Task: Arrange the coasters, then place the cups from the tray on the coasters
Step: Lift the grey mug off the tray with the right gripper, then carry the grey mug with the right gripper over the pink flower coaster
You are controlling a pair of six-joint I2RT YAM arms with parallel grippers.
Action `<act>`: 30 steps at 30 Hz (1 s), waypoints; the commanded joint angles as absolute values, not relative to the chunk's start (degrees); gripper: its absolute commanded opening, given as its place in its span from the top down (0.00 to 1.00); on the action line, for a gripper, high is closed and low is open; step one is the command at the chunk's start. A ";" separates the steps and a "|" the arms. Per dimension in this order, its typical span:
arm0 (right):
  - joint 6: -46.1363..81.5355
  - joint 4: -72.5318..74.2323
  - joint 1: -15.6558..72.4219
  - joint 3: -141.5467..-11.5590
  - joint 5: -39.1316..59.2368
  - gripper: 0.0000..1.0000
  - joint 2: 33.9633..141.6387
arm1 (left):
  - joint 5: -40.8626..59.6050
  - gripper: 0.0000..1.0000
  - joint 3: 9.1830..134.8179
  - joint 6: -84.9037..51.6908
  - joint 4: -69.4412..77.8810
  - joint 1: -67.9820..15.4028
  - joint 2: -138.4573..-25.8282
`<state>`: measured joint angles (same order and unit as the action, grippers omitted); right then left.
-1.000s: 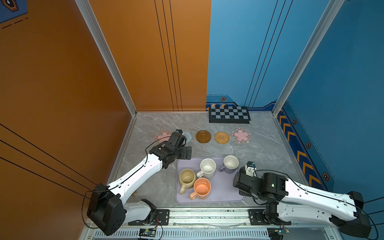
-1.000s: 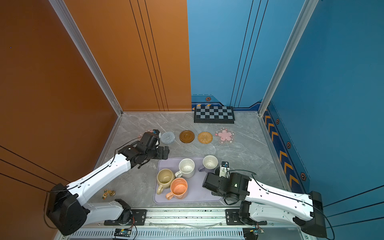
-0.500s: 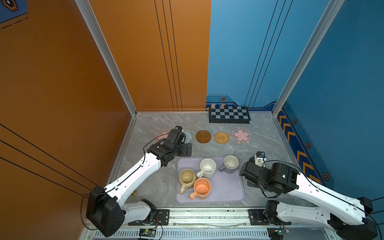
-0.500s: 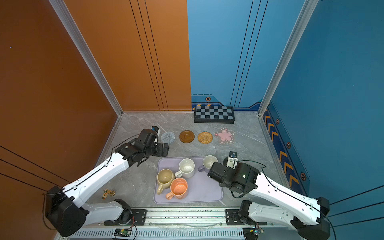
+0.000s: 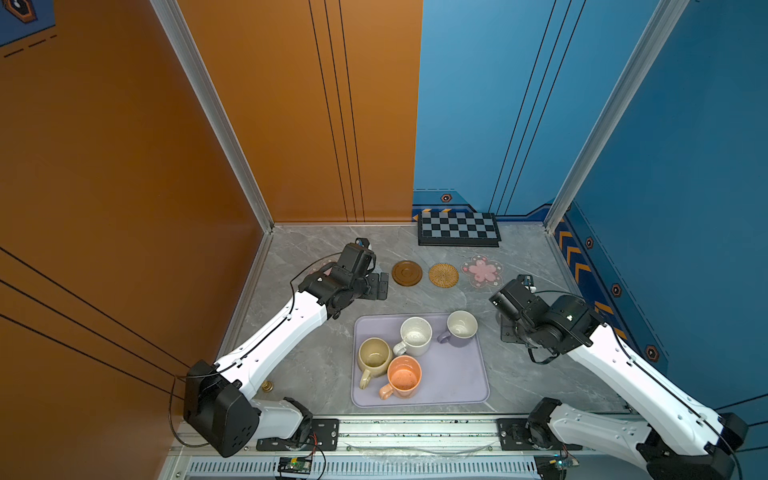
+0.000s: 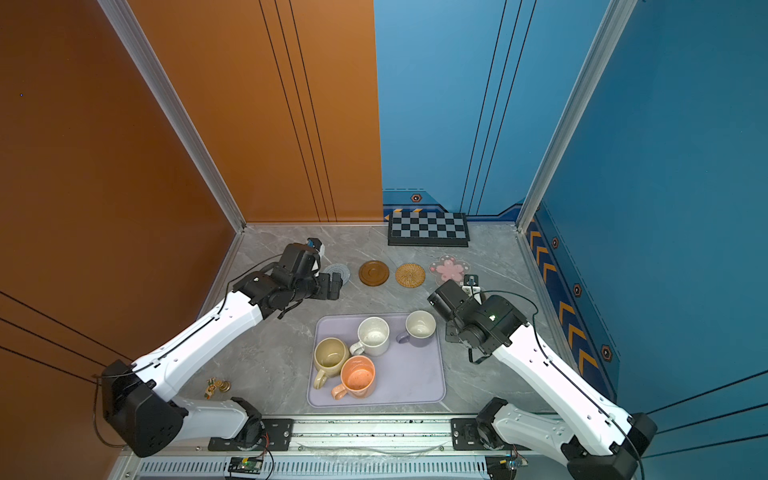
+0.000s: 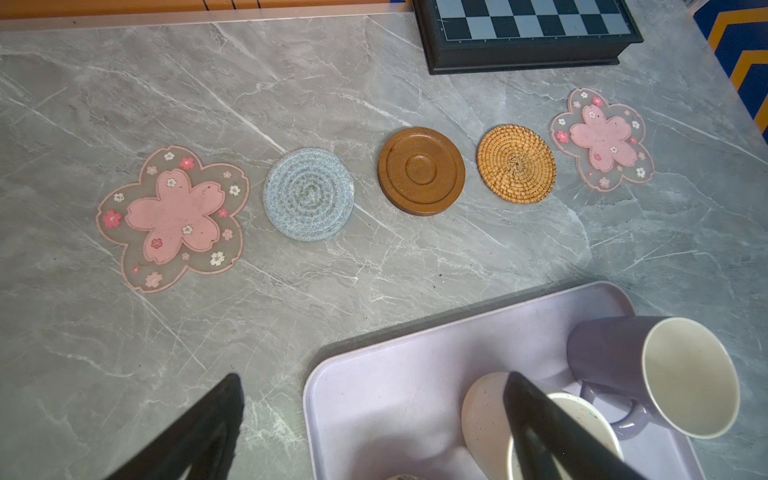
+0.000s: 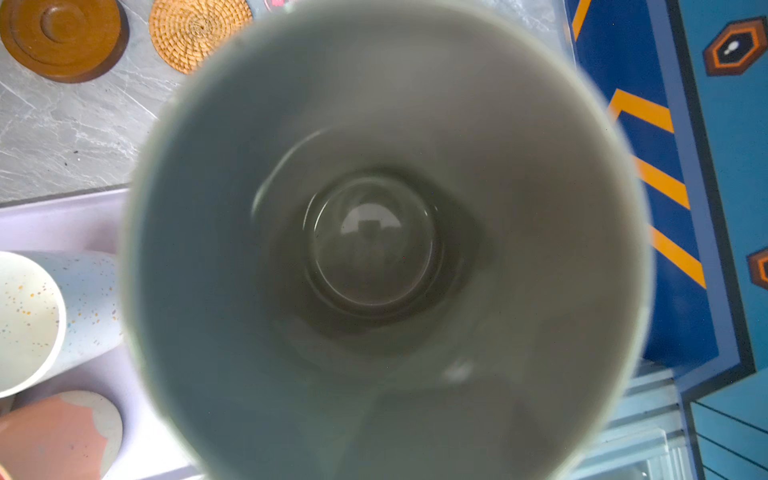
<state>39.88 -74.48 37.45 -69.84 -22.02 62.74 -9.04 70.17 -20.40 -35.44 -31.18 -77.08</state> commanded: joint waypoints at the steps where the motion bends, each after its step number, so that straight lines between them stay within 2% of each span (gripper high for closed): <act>1: 28.62 -65.15 32.71 -72.38 -19.38 1.00 64.77 | -10.51 0.02 72.52 -19.49 -37.97 -30.49 -77.86; 12: 13.32 -48.88 21.03 -72.48 -7.55 1.00 73.68 | -11.17 0.02 74.77 -20.57 -38.93 -29.19 -80.72; 23: 6.03 -33.47 14.61 -70.37 -2.77 1.00 81.21 | -10.79 0.02 78.43 -20.39 -39.51 -28.20 -85.89; 30: 1.36 -32.26 11.11 -74.29 -2.74 1.00 87.87 | -10.57 0.01 79.41 -20.73 -39.45 -27.64 -89.45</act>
<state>4.73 -37.85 12.78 -70.65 -3.01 86.35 -10.09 77.82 -20.45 -38.26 -28.21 -88.05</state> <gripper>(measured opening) 0.155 0.988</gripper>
